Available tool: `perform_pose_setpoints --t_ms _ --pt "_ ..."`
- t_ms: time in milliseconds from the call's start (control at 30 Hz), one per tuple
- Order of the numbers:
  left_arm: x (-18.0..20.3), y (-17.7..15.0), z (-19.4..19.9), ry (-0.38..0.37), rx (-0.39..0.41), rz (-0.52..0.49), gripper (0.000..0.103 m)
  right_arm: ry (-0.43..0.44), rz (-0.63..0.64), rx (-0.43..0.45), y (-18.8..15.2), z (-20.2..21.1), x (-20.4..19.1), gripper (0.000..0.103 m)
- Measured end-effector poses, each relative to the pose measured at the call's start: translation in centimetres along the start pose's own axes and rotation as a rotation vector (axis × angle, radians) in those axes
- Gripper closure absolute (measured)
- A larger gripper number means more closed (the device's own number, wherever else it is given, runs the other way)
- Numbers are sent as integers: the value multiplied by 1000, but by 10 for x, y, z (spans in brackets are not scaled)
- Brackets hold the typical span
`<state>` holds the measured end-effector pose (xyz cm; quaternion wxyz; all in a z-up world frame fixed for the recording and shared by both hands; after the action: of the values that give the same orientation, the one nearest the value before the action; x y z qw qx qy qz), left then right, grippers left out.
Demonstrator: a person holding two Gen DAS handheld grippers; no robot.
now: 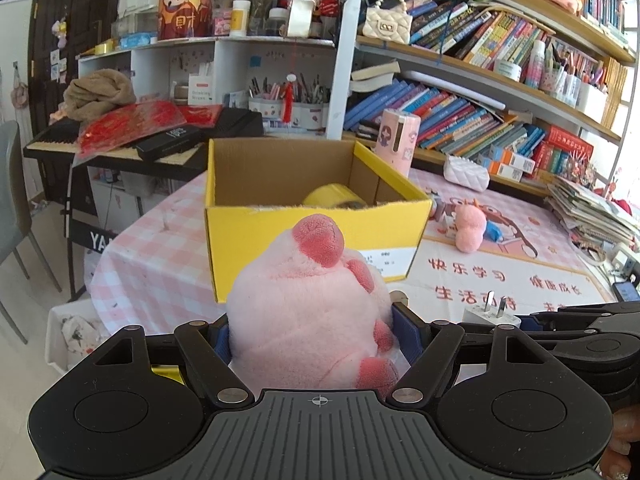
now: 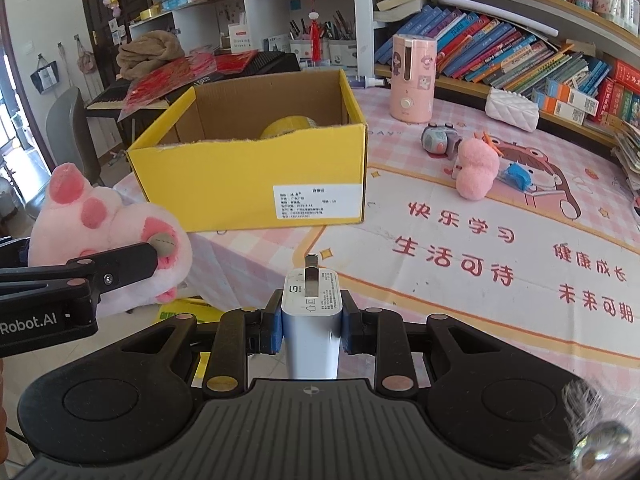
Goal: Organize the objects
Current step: 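Carry the plush toy and white charger with both grippers over the yellow box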
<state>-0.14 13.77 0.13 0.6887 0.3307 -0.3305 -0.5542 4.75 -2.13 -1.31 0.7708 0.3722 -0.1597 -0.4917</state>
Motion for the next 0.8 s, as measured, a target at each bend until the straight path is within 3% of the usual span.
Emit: perform_pose_setpoints --t_ms 467,800 --pt "-13 25 -6 9 53 35 27 11 4 44 30 -3 -3 78" --pt "-8 64 -31 32 112 30 27 29 24 181 91 -7 8 78"
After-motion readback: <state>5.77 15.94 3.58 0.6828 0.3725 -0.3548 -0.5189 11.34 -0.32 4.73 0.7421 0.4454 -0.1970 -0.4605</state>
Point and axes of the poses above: each gripper's, at about its wrist camera, not at the fingertips, and z roughly against the way its jaws point, x to its right, y to its top, the point moved 3 cm from there along -z, roughly the way its jaws point, and after that the axes turned 3 degrees about y, right-handed, at the moved point
